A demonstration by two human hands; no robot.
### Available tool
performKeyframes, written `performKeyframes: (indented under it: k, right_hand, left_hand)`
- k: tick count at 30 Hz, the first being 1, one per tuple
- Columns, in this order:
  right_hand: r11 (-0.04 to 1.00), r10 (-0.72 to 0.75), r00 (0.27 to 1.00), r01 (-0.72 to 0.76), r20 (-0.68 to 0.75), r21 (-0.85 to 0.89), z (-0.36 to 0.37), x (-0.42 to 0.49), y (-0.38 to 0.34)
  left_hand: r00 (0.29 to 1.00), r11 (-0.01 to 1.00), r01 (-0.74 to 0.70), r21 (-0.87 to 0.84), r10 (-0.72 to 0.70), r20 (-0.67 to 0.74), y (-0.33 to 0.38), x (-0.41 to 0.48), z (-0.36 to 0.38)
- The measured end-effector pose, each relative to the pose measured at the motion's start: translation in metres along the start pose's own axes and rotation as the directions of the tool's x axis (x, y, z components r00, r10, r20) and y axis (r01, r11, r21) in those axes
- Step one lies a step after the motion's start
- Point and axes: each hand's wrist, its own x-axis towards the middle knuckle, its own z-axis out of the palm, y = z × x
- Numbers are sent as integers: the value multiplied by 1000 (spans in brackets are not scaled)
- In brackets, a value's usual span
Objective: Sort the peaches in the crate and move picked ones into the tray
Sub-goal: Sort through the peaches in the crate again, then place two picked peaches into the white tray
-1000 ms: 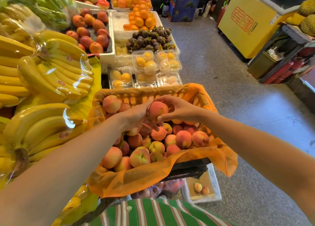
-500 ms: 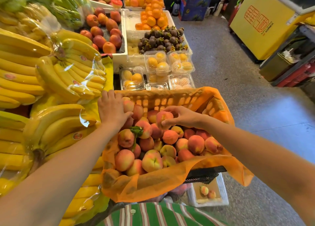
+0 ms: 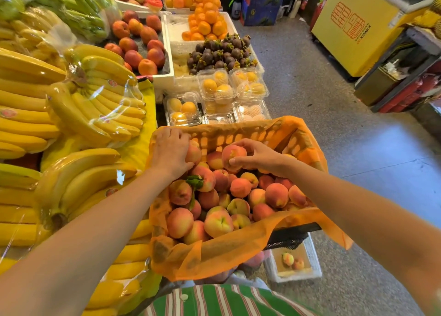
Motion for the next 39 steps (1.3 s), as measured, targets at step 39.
performKeyframes:
  k: [39]
  right_hand:
    - [784, 322, 836, 28, -445, 620, -124, -407, 304]
  left_hand:
    - [756, 29, 413, -910, 546, 361, 492, -135, 36]
